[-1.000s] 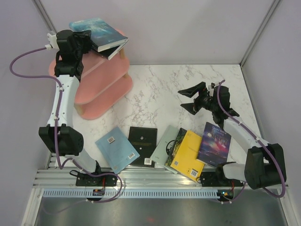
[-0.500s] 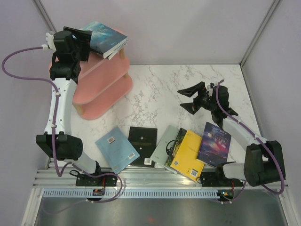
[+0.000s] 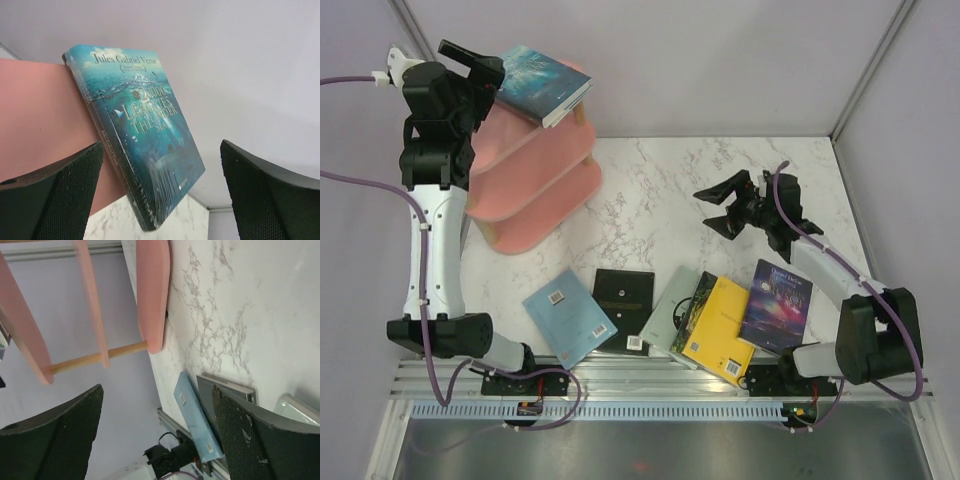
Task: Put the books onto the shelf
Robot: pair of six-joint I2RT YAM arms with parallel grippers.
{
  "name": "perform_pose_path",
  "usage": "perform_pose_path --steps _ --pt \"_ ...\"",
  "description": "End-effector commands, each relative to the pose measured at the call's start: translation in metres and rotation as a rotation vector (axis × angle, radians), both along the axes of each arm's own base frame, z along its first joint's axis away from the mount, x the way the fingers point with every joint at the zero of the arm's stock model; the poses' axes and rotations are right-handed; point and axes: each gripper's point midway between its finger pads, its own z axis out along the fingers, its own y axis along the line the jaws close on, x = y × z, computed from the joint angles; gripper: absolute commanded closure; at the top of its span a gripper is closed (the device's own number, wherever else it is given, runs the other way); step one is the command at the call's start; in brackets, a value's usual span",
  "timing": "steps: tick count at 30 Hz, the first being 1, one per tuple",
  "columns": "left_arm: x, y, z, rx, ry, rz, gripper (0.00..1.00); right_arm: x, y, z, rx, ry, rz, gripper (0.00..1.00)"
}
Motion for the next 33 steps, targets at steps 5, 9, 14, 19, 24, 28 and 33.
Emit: perform_pose_path --steps 5,9,14,19,24,28,33 --pt "-0.061 -0.025 -0.014 0.166 0.076 -0.19 0.0 -0.013 0.098 0.029 -0.312 -0.207 0.4 0.07" --pt "-0.085 -0.04 -0.071 0.137 0.289 -0.297 0.0 -0.046 0.17 -0.005 -0.287 -0.142 0.636 0.08" --pt "-0.127 -0.064 -0.152 0.1 0.479 -0.391 0.0 -0.087 0.224 -0.061 -0.275 -0.051 0.87 0.09" --pt "-0.156 -0.07 -0.218 0.054 0.59 -0.42 0.0 -0.095 0.257 -0.097 -0.279 -0.041 0.976 0.09" --pt "-0.169 -0.07 -0.237 0.077 0.619 -0.442 0.0 -0.085 0.277 -0.117 -0.263 -0.032 1.004 0.09" --pt "-0.177 -0.069 -0.244 0.082 0.626 -0.444 0.0 -0.081 0.289 -0.126 -0.257 -0.031 1.018 0.09" --pt "-0.185 -0.068 -0.249 0.083 0.633 -0.44 0.0 -0.091 0.3 -0.161 -0.289 0.013 1.039 0.09"
